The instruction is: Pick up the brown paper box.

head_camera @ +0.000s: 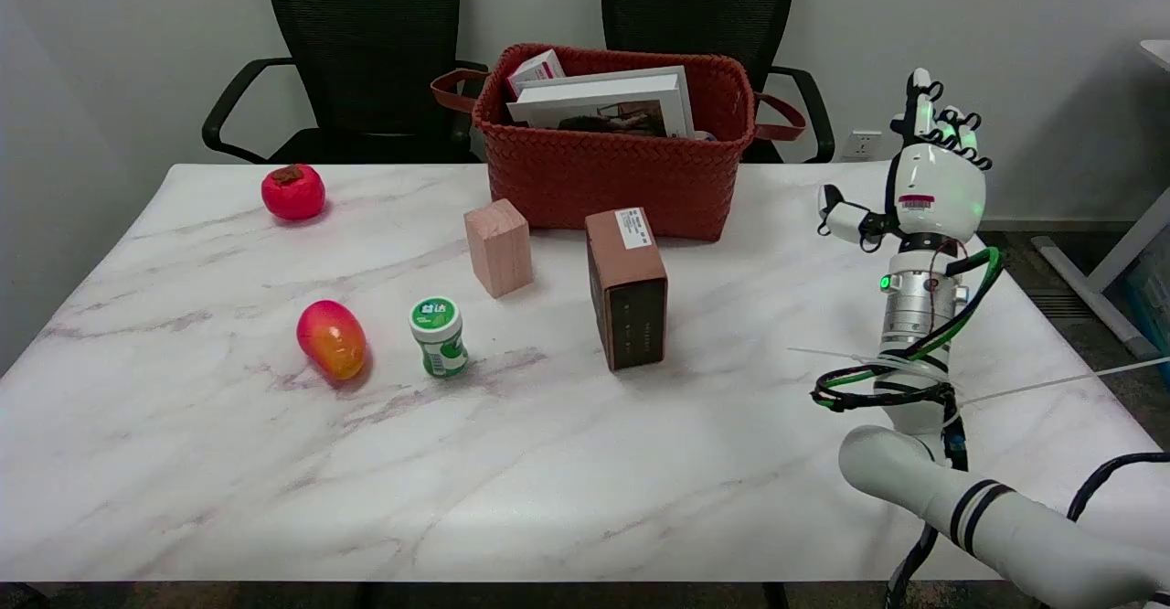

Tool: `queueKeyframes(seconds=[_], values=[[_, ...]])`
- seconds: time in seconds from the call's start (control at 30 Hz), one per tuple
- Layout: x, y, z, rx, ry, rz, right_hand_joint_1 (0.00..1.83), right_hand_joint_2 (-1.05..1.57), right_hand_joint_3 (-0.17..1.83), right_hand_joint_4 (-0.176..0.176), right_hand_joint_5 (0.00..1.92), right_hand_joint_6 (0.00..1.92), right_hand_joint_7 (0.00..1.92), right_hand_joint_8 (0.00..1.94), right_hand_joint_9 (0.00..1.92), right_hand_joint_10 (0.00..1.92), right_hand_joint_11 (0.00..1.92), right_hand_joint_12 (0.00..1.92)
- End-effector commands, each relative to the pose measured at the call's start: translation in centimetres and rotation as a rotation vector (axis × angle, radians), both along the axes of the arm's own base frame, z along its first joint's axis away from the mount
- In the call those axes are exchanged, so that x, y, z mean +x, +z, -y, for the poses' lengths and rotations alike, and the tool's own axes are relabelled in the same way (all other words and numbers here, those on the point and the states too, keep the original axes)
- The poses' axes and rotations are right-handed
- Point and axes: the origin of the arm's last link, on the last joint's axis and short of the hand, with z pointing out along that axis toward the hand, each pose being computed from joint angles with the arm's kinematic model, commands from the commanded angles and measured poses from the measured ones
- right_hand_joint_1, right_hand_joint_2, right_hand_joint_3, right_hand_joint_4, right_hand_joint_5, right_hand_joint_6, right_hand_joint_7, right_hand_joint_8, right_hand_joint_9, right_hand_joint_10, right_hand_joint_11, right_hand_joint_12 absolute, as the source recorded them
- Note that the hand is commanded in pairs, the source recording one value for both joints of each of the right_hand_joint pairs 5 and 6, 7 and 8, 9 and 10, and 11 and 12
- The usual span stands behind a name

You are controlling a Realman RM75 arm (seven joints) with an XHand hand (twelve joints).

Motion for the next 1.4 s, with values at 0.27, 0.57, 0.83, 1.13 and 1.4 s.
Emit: queueKeyframes(seconds=[0.27, 0.57, 0.83, 1.13, 1.4], values=[[-0.1, 1.7, 0.7, 0.002, -0.009, 0.034, 1.07, 0.53, 0.72, 0.000, 0.10, 0.10, 0.50, 0.50, 0.38, 0.38, 0.22, 0.22], [1.1, 0.6, -0.9, 0.029, 0.079, 0.156, 1.10, 0.32, 0.83, 0.000, 0.09, 0.09, 0.40, 0.40, 0.35, 0.35, 0.24, 0.24], [1.1, -0.8, -3.5, 0.040, 0.138, 0.248, 1.10, 0.28, 0.82, 0.000, 0.09, 0.09, 0.38, 0.38, 0.35, 0.35, 0.27, 0.27], [0.6, -4.2, -4.4, 0.172, 0.254, 0.458, 1.08, 0.28, 0.77, 0.000, 0.10, 0.10, 0.36, 0.36, 0.37, 0.37, 0.28, 0.28], [1.1, -8.3, -5.7, 0.252, 0.311, 0.579, 1.05, 0.32, 0.74, 0.000, 0.10, 0.10, 0.40, 0.40, 0.42, 0.42, 0.30, 0.30]])
